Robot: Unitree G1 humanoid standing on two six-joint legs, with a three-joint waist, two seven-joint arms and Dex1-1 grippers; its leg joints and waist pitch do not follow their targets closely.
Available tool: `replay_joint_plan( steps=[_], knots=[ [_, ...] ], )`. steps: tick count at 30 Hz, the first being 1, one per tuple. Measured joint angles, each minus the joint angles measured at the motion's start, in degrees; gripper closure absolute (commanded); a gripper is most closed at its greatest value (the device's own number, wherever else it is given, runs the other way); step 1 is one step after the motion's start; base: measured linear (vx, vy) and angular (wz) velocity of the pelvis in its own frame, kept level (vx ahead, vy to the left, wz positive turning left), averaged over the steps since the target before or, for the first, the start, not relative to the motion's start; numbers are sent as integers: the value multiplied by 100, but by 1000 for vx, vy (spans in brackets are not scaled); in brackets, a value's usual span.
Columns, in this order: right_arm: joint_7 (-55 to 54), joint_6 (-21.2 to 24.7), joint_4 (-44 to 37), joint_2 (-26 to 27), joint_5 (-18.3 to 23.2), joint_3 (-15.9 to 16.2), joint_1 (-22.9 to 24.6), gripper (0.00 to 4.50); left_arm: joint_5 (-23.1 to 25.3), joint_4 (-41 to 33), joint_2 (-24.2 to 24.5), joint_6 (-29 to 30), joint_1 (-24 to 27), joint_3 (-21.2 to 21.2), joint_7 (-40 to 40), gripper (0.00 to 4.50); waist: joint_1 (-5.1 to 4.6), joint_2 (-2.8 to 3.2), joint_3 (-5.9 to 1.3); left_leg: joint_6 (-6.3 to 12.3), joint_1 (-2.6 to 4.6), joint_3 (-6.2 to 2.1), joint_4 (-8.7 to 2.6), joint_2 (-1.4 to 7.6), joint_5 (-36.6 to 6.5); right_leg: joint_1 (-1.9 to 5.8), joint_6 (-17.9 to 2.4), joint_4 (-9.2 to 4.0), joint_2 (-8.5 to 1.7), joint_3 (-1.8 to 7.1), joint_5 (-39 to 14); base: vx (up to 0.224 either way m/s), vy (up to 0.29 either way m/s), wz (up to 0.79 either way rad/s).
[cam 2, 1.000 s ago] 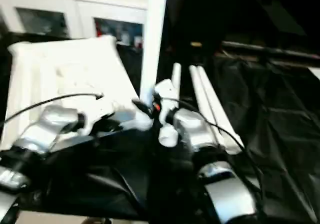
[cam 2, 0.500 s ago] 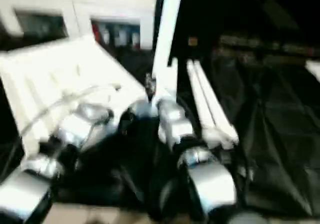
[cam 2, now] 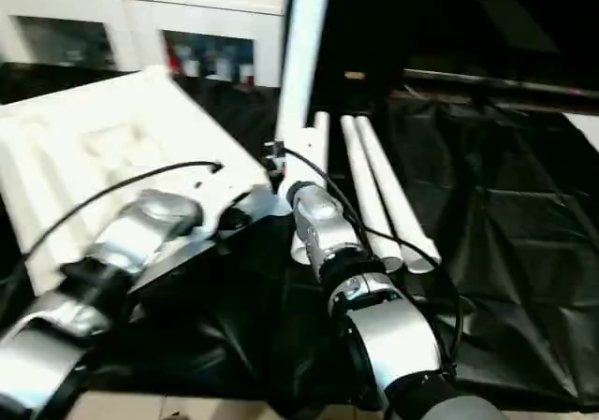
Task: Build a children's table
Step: Rotate leg to tighten
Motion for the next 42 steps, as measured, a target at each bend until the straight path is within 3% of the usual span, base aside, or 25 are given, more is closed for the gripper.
replay_joint_plan(
  steps=[9, 17, 22, 32, 38, 42],
  knots=[
    [3148, 5, -301, -699, -128, 579, 70, 262, -343, -607, 1066, -795, 504, 54, -1244, 450, -72, -16, -10, -15, -2, 15, -27, 67, -5, -5, -94, -12, 68, -5, -47, 6, 0, 0],
    [5368, -165, -778, -1207, -88, 866, 377, 262, -672, -801, 1511, -1562, 869, 53, -2157, 450, 61, -20, -10, -15, 5, 84, -26, 92, -7, -4, -107, -5, 64, -3, -59, 0, 0, 0],
    [5850, -209, -985, -1301, -36, 942, 531, 262, -745, -853, 1581, -1658, 941, 43, -2400, 450, 136, -24, -7, -16, 38, 95, -23, 93, -6, -4, -107, 6, 59, 9, -59, 0, 0, 0],
    [5476, -244, -1061, -1199, -20, 873, 653, 262, -689, -809, 1548, -1669, 940, 42, -2322, 450, 143, -30, -11, -24, 46, 94, -26, 95, -2, 6, -106, 20, 62, 26, -59, 0, 0, 0],
    [2385, 11, -469, -631, -37, 389, 435, 262, -261, -87, 692, -1017, 412, 85, -932, 450, 43, -54, -2, -69, 100, 95, -25, 81, 26, 11, -63, 61, 68, 80, -81, -21, -3, -2],
    [1150, 204, -239, -387, 131, 2, 287, 262, -205, 227, 180, -544, 149, 121, -302, 450, 52, -65, -10, -69, 121, 97, -23, 76, 26, 12, -63, 59, 68, 90, -81, 0, 0, 0]
  ],
)
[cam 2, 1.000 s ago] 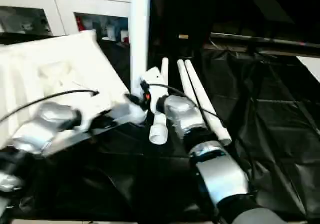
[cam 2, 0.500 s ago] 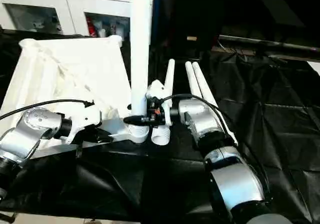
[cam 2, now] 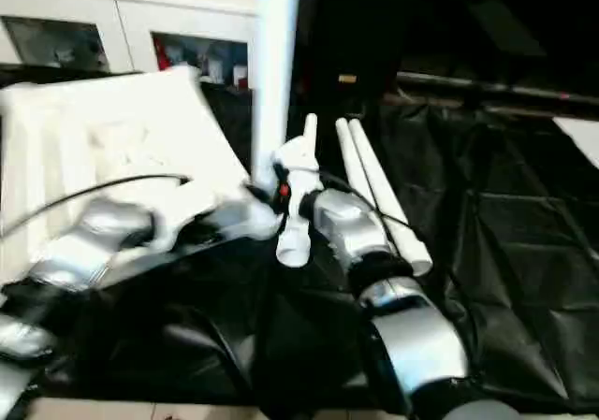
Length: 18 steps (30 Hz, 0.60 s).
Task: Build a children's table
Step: Rotate leg to tighten
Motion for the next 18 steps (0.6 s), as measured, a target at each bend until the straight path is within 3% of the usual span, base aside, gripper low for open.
replay_joint_plan(
  steps=[7, 18],
  knots=[
    [-1509, 181, 305, 269, 59, -383, -308, 262, 230, 334, -839, 508, -330, -1, 885, 450, 60, -28, -19, 0, -22, 6, -1, -4, 0, 2, 4, -7, 0, 15, -2, 0, 0, 0],
    [-1751, 182, 307, 308, -133, -394, -326, 262, 247, 427, -949, 572, -402, 1, 1024, 450, 95, -41, -39, 0, -58, 5, -8, -3, 0, -2, 35, -7, 1, 15, -14, 0, 0, 0]
  ],
)
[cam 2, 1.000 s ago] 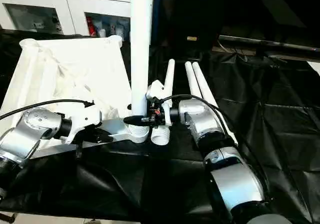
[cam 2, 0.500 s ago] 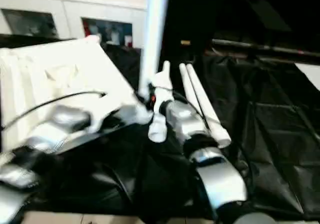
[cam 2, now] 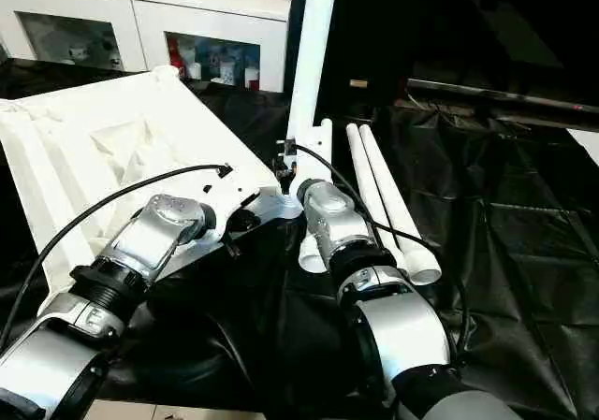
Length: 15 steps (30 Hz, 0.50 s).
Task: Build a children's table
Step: Rotate leg to tighten
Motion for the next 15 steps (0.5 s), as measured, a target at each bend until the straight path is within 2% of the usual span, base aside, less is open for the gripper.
replay_joint_plan(
  steps=[10, 11, 13, 15],
  knots=[
    [38, 0, 1, 2, -120, -2, -29, 262, -6, 23, 2, 5, -15, 6, 7, 450, -7, 16, 4, 0, -2, 0, -23, -1, 0, -2, 4, -24, 1, -1, -2, 0, 0, 0],
    [53, 0, 0, 2, -123, -2, -32, 227, -11, 28, 4, 4, -15, 6, 7, 450, -7, 20, 1, 0, -3, 0, -31, -1, 0, -1, 4, -34, 2, -1, -2, 0, 0, 0],
    [89, -1, 0, 2, -131, -2, -36, 227, -19, 36, 9, -1, -15, 6, 7, 450, -11, 30, -4, 0, -6, 1, -35, -2, 0, -1, 4, -40, 2, -1, -1, 0, 0, 0],
    [180, 0, 7, 2, -146, -2, -36, 189, -22, 69, 27, -13, -27, 14, 7, 450, -26, 30, -6, 0, -5, 0, -35, -2, 0, 0, 3, -41, 3, -1, -1, 0, 0, 0]
  ],
)
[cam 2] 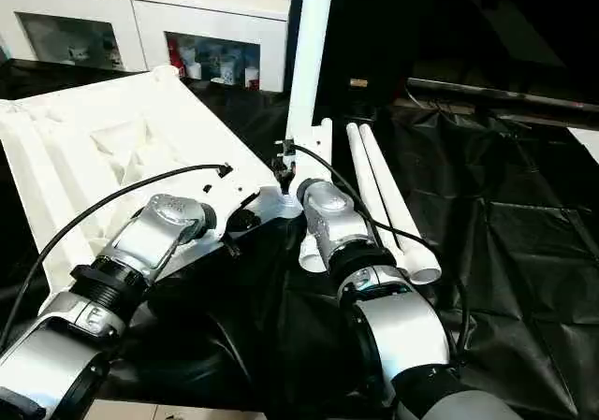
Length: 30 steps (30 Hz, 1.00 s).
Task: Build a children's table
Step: Rotate leg to tighten
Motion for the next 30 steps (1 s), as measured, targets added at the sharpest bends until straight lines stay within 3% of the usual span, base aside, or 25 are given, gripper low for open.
replay_joint_plan(
  steps=[3, 4, 15, 18, 19, 23, 26, 30],
  knots=[
    [157, 81, 150, 16, -32, 1, 56, 182, 1, 55, 52, -17, -40, 56, 0, 450, -66, 5, 5, 0, -6, -2, -2, 1, 0, -4, 0, -5, 4, 0, 0, 0, 0, 0],
    [177, 81, 153, 19, -34, 1, 49, 158, 4, 65, 59, -17, -52, 62, 0, 450, -84, 8, 7, 0, -8, -2, -3, 1, 0, -5, 0, -9, 4, 0, 0, 0, 0, 0],
    [854, -87, 159, -24, -109, 14, 2, 56, -10, -41, 289, -150, -38, 41, -237, 450, -124, 45, 38, 0, -15, -2, -8, 3, 0, -16, -4, -10, 6, -2, 2, 0, 0, 0],
    [1180, -270, 151, -121, -224, 190, 3, 40, -10, -139, 370, -165, -15, 38, -301, 450, -146, 73, 57, 0, -19, -2, -12, 4, 0, -20, -10, -8, 7, -3, 6, 0, 0, 0],
    [1349, -308, 144, -189, -239, 241, 3, 14, -10, -177, 411, -181, -8, 38, -326, 450, -145, 83, 63, 0, -19, -2, -14, 7, 0, -21, -41, -7, 10, -4, 25, 0, 0, 0],
    [2005, -337, 79, -439, -355, 405, 3, 1, -28, -279, 565, -375, 41, 42, -542, 450, -134, 113, 83, 7, -36, 0, -28, 13, -3, -32, -44, -17, 22, -5, 21, 0, 0, 0],
    [2534, -478, -20, -769, -573, 678, 10, 1, -72, -348, 696, -550, 76, 46, -707, 450, -130, 123, 91, 37, -96, 1, -20, 16, 6, -78, -47, -14, 28, -4, 20, 0, 0, 0],
    [3208, -575, -151, -1008, -576, 720, 91, 1, -146, -436, 856, -737, 154, 52, -929, 450, -128, 122, 91, 71, -124, 2, 7, 20, 1, -112, -48, 1, 29, -3, 20, 0, 0, 0]
  ],
)
